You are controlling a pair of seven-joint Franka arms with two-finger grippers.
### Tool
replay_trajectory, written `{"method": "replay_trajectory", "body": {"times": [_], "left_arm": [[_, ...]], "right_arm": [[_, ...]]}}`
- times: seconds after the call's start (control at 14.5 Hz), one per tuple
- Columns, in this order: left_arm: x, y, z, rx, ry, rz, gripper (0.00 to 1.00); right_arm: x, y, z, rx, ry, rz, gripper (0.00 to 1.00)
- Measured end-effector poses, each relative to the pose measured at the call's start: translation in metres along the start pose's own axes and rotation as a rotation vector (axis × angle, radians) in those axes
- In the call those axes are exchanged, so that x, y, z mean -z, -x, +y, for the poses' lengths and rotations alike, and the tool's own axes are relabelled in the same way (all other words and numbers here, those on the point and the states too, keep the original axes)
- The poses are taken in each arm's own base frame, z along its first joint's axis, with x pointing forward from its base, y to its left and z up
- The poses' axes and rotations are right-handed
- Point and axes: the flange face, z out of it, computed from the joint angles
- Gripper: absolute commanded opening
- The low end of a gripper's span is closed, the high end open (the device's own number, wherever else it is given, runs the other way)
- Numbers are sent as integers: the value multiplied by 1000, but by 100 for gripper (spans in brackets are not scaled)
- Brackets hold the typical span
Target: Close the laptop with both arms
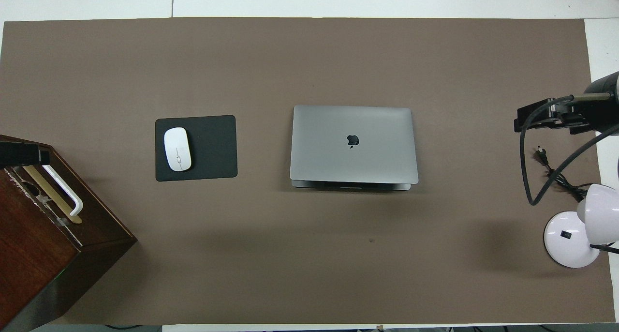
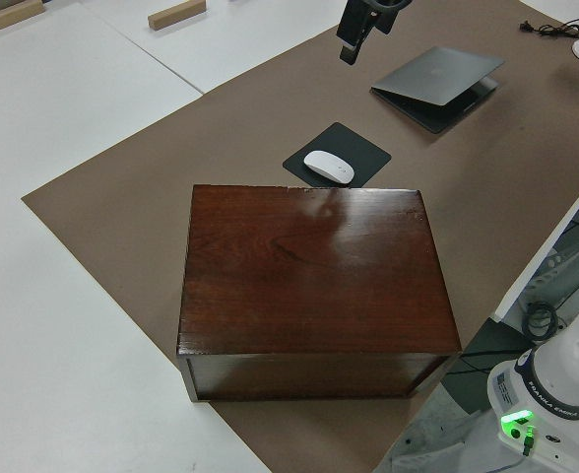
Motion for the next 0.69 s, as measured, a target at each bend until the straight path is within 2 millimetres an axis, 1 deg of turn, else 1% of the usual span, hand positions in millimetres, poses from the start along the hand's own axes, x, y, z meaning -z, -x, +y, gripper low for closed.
{"method": "replay_trajectory", "body": {"times": [0.14,0.28,0.48,0.69], "left_arm": [[3,-13,3,-9,4,-20,100],[0,-23,3,-12,11,-30,100],[-8,-28,-6,0,18,-44,100],[-11,-29,-5,-1,18,-52,100]], "right_arm": [[1,0,2,-4,0,1,100],[2,0,1,-2,0,5,100],[7,-1,0,-1,-1,15,100],[8,-1,0,1,-1,17,100]]}}
